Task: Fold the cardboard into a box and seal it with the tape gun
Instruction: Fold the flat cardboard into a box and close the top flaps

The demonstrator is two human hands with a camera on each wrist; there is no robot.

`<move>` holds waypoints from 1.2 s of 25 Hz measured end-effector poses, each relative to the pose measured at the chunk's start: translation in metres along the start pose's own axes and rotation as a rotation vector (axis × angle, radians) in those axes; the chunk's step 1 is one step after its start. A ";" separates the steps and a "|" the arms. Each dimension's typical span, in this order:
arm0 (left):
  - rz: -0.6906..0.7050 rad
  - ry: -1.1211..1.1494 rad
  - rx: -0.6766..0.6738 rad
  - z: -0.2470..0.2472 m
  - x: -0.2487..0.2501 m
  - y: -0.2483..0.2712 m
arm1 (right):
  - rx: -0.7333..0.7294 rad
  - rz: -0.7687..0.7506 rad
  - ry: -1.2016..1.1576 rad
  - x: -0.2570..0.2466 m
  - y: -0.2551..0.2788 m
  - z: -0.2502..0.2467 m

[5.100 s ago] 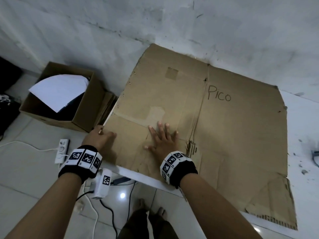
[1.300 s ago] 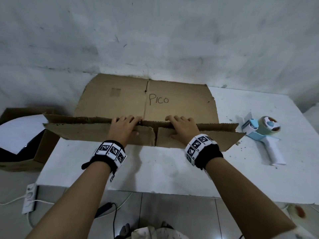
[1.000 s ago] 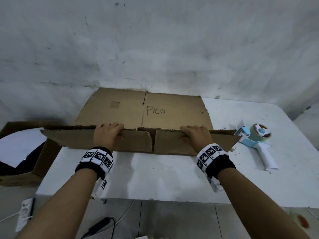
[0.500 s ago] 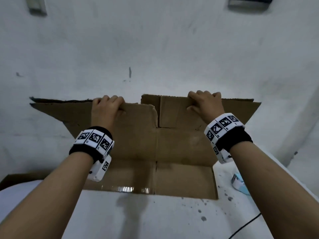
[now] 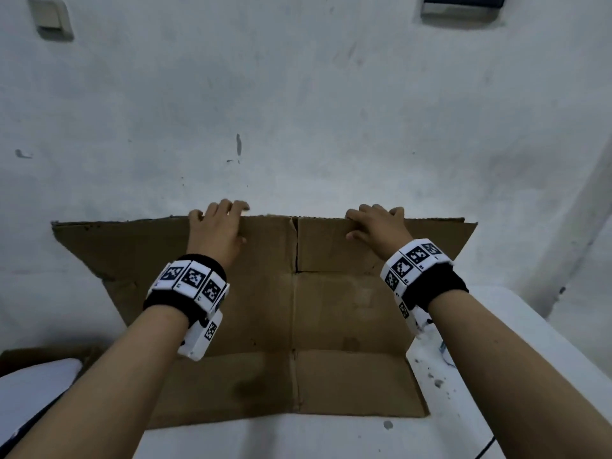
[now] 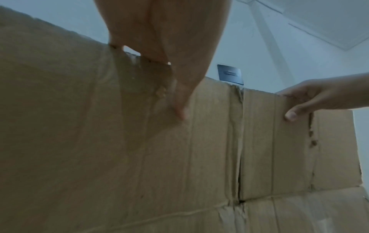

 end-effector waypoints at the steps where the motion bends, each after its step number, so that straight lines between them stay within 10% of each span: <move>1: 0.046 0.040 -0.026 0.005 0.011 -0.005 | -0.009 0.002 -0.007 0.002 -0.003 -0.001; 4: 0.150 0.139 -0.028 0.012 0.044 -0.019 | 0.016 -0.008 -0.013 0.005 -0.008 0.001; 12: 0.115 0.161 0.048 0.019 0.047 -0.032 | 0.691 -0.062 0.065 -0.012 0.078 0.026; 17: 0.120 0.147 0.061 0.017 0.045 -0.033 | -0.038 -0.030 0.061 -0.024 0.169 0.154; 20: 0.135 0.152 0.035 0.012 0.045 -0.027 | 0.073 0.140 -0.070 -0.006 0.137 0.137; 24: 0.139 0.142 0.052 0.009 0.046 -0.017 | 0.407 -0.026 0.026 -0.021 0.060 0.069; 30: 0.153 0.208 0.153 -0.003 0.041 -0.001 | -0.210 0.008 -0.056 -0.035 0.029 0.115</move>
Point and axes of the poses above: each hand's wrist, its own y-axis away from the middle knuckle, its own z-axis out of the palm, x = y × z, the point moved 9 cm from there along -y, towards the middle knuckle, and after that the axes turned 12 degrees about x, right-handed, at the moved point
